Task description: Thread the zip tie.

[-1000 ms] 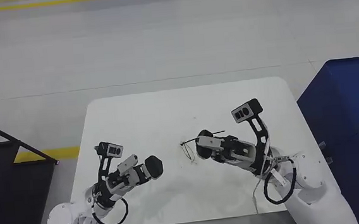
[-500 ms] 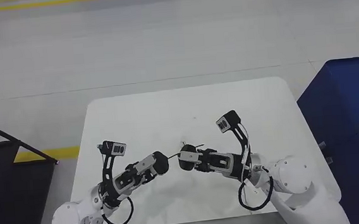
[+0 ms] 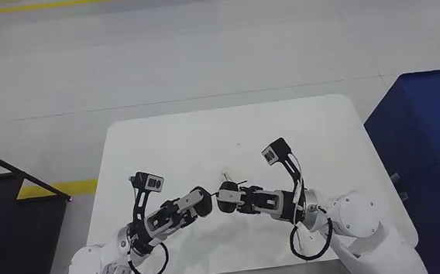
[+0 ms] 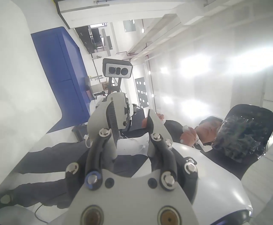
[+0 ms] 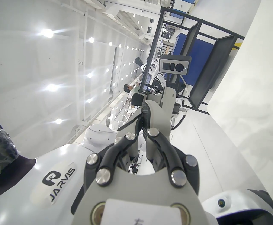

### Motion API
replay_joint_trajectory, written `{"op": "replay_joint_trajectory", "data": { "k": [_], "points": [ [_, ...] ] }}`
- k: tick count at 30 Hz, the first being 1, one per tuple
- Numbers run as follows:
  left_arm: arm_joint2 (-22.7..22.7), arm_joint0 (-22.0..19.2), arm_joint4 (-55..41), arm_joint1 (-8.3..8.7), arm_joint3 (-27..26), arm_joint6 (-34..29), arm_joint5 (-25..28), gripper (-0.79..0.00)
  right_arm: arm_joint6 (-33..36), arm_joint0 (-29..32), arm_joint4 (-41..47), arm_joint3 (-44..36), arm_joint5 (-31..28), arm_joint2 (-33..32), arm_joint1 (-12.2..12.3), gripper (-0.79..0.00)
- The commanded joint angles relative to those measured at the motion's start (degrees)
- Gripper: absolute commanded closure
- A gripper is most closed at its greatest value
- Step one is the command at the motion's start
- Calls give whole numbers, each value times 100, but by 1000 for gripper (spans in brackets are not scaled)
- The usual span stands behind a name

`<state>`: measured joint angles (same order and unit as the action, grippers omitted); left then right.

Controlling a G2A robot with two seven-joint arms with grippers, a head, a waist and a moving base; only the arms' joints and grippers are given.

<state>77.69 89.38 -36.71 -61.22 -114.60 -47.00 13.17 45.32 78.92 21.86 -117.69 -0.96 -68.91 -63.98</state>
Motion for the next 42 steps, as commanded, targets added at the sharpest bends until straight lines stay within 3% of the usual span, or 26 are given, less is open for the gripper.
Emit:
{"op": "replay_joint_trajectory", "data": {
  "k": [1, 4, 6, 16, 17, 18, 19, 27, 39, 40, 41, 42],
  "points": [
    [-13, -12, 32, -4, 10, 28, -1, -145, 21, -17, 4, 16, 0, -6, 2, 0],
    [-42, -25, 81, -13, 39, 99, -7, -108, 64, -42, 30, 31, 4, -25, 7, 0],
    [-68, -40, 117, -19, 59, 142, 0, 0, 84, -55, 53, 43, 7, -46, 10, 0],
    [-152, -39, 171, -45, 68, 245, 72, 0, 148, -52, 294, 108, 114, -156, 26, 0],
    [-162, -38, 176, -48, 63, 250, 85, 0, 120, -37, 346, 100, 125, -177, 26, -228],
    [-172, -35, 173, -51, 63, 256, 97, 0, 120, -42, 286, 82, 94, -206, 31, -385],
    [-179, -32, 176, -53, 63, 263, 106, 0, 76, -16, 354, 84, 55, -224, 29, -785],
    [-191, 5, 73, -67, 28, 264, 124, 0, 73, -1, 407, 84, 51, -230, 28, -785],
    [-164, 66, -215, -50, -28, 8, -490, 0, 104, 87, 135, -63, -1, -118, 40, -785],
    [-173, 87, -240, -50, -33, -7, -505, 0, 96, 95, 125, -65, -16, -112, 41, -677],
    [-178, 104, -292, -51, -40, -27, -530, 0, 98, 103, 115, -61, -22, -103, 41, -391],
    [-165, 112, -305, -50, -46, -39, -537, 0, 96, 106, 97, -55, -25, -99, 43, -363]
  ]
}}
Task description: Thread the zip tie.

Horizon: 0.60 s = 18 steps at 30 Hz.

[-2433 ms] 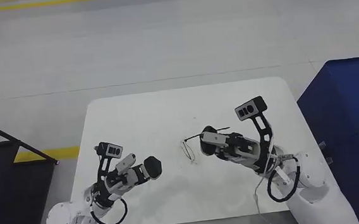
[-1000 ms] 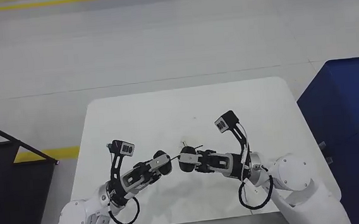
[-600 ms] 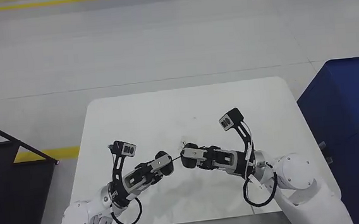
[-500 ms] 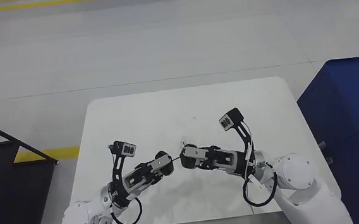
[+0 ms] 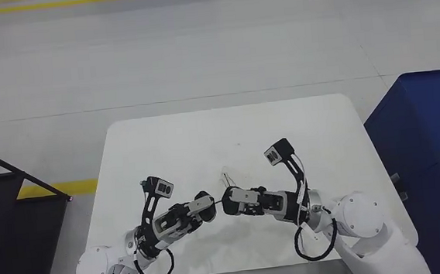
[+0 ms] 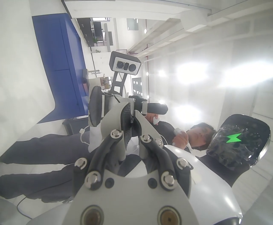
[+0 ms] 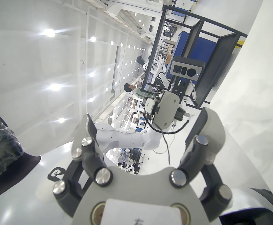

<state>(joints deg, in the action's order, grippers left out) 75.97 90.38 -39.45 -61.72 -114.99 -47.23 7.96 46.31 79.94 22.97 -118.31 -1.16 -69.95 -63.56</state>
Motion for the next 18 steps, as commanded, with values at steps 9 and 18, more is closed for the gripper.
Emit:
{"op": "replay_joint_trajectory", "data": {
  "k": [9, 18],
  "points": [
    [75, 77, -3, 6, 50, -71, -3, 0, -7, 43, -148, 34, -37, 5, 15, -111],
    [49, 123, 114, 0, -4, 25, 3, 0, 10, 119, -128, 5, -88, 24, 26, -31]
  ]
}}
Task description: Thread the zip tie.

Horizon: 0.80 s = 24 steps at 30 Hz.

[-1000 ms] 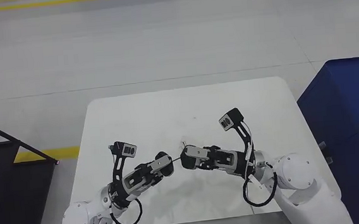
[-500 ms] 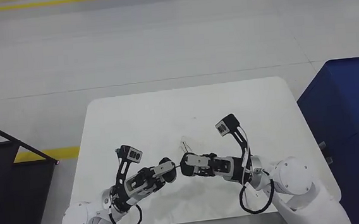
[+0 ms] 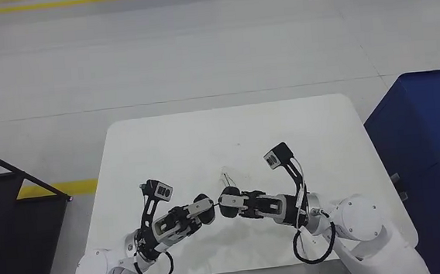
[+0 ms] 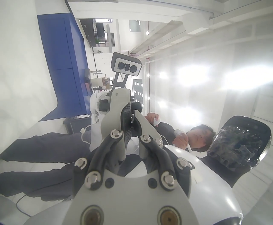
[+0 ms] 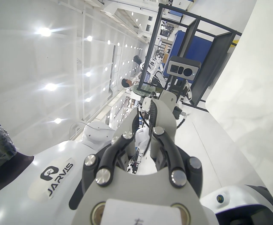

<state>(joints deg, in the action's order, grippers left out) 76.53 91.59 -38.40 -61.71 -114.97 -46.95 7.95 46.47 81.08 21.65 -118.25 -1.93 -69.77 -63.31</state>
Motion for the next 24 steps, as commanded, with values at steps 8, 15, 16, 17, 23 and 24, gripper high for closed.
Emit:
{"op": "replay_joint_trajectory", "data": {
  "k": [8, 15, 16, 17, 23, 24],
  "points": [
    [-15, 60, 43, -4, -69, -6, 48, 0, 7, 35, -14, 8, -47, 36, 7, 0],
    [6, 154, 24, -1, -138, -74, 120, 0, -8, 68, -71, 8, -78, 33, 17, -25],
    [13, 161, 38, 0, -146, -83, 125, 0, -10, 75, -73, 4, -81, 32, 18, -31],
    [19, 169, 47, 1, -145, -82, 129, 0, -12, 81, -79, 1, -81, 29, 20, -18],
    [22, 208, 156, 1, -166, -41, 164, 0, -2, 107, -81, -26, -94, 12, 29, -28],
    [18, 215, 167, 0, -168, -20, 173, 0, 0, 110, -81, -28, -92, 10, 31, -18]
  ]
}}
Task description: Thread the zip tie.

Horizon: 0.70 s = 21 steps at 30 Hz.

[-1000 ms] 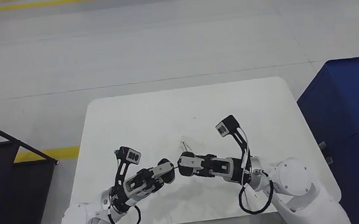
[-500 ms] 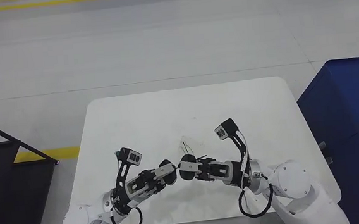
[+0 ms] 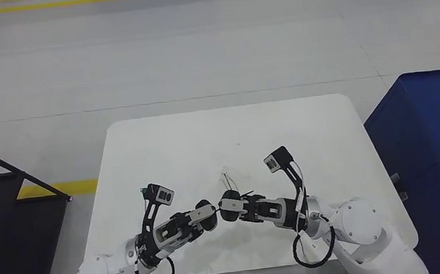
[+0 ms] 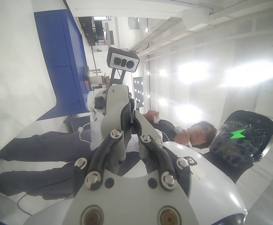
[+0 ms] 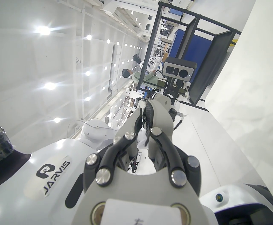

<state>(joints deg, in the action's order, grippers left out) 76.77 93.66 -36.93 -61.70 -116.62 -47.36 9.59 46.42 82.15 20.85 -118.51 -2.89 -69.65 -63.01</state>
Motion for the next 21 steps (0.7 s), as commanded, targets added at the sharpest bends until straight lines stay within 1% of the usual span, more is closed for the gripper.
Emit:
{"op": "replay_joint_trajectory", "data": {
  "k": [1, 3, 13, 14, 15, 16, 17, 18, 21],
  "points": [
    [-11, 12, 36, -3, -6, 44, 12, 0, 6, 8, -2, -5, 2, -2, 3, -18],
    [-27, 14, 60, -5, -14, 74, 12, 0, 19, 15, -3, -10, 5, -1, 6, 0],
    [2, 65, 39, -4, -63, 65, 44, 0, 36, -18, 4, 37, -2, 7, 14, 0],
    [12, 74, 31, -3, -70, 52, 47, -15, 34, -23, 5, 42, -3, 11, 14, 0],
    [21, 82, 21, -2, -72, 37, 50, -12, 30, -27, 9, 50, -2, 15, 14, 0],
    [35, 88, 18, -1, -73, 36, 59, -74, 23, -33, 5, 58, 5, 16, 15, 0],
    [46, 96, 10, -1, -81, 34, 79, -671, 21, -40, 5, 63, 7, 19, 15, 0],
    [55, 107, -25, -2, -94, 31, 104, -785, 18, -47, -1, 69, 11, 18, 15, 0],
    [122, 131, -91, -1, -110, 20, 183, -785, 11, -67, 39, 66, 13, -30, 20, 0]
  ]
}}
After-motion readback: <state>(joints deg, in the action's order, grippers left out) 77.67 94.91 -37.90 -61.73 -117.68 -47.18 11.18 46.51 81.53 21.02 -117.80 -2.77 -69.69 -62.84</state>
